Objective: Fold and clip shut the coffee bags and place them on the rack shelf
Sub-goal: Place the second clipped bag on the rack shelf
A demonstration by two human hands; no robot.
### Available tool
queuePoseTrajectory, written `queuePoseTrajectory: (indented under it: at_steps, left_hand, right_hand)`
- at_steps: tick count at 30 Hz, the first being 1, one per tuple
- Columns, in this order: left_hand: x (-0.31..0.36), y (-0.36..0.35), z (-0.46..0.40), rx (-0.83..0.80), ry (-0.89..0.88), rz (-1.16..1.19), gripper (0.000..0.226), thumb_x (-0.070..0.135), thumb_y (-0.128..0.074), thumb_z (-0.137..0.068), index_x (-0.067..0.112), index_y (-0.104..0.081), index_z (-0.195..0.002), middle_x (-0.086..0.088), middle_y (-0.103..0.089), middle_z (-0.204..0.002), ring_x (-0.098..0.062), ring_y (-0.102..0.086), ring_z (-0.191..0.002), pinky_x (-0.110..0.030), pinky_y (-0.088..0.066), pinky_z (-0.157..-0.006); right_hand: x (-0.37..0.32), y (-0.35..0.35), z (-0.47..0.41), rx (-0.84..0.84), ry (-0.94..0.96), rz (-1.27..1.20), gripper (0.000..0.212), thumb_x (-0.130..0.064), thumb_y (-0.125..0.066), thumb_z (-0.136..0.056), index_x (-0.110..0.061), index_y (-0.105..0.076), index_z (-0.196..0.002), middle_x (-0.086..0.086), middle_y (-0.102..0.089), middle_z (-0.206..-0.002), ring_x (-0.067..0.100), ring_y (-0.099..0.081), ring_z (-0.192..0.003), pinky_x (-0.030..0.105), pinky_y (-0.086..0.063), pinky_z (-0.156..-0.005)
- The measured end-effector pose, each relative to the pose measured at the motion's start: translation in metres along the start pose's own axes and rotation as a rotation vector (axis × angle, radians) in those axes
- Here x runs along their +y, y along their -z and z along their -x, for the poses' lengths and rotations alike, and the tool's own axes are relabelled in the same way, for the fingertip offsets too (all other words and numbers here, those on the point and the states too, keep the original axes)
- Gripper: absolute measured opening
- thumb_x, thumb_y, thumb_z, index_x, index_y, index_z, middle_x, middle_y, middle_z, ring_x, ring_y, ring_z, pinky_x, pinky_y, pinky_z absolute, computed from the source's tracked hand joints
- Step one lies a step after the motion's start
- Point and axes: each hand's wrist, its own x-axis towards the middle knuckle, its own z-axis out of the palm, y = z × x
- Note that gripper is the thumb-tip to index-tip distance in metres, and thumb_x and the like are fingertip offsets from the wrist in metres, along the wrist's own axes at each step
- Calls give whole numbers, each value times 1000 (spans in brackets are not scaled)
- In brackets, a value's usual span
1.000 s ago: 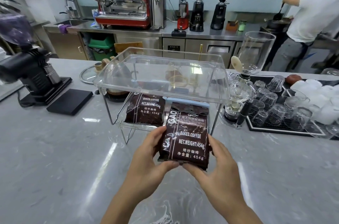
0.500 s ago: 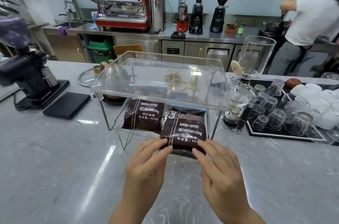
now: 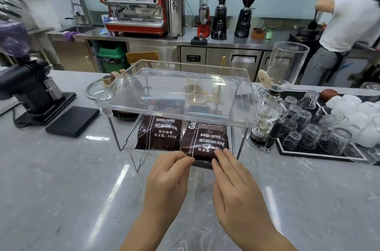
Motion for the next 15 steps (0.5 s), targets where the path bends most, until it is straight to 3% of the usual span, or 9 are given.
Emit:
queuePoseTrajectory:
  at_steps: [6, 10, 12, 15]
  left_hand:
    - [-3, -11, -11, -60, 13, -4, 18, -7, -76, -77, 5, -79, -91, -6, -72, -88, -20, -67, -81, -22, -51, -74]
    - [-3, -16, -17, -98, 13, -23, 22, -8, -81, -72, 8, -80, -87, -4, -73, -85, -20, -68, -79, -27, -54, -66]
    - [-4, -18, -18, -97, -9, -44, 21, -7, -81, -72, 10, -80, -85, -1, -74, -83, -21, -67, -79, -29, -50, -71]
    - [-4, -18, -17, -99, -15, -99, 17, 0, -79, -75, 15, -80, -84, 5, -74, -82, -18, -61, -83, -28, -40, -77]
  right_hand:
    - [-6, -4, -11, -122, -56, 132, 56, -25, -41, -87, 4, -53, -133, 17, -47, -147, 32, -41, -139, 40, -27, -108]
    - [-7, -10, -13, -186, -71, 189, 59, -23, -48, -83, 6, -51, -133, 21, -45, -147, 34, -41, -138, 39, -24, -107]
    - [-8, -14, -13, -203, -86, 191, 61, -21, -55, -79, 7, -52, -133, 22, -45, -147, 35, -42, -138, 39, -21, -107]
    - [-10, -16, -15, -203, -122, 172, 60, -21, -45, -77, 7, -55, -129, 22, -49, -143, 36, -44, -135, 37, -12, -109]
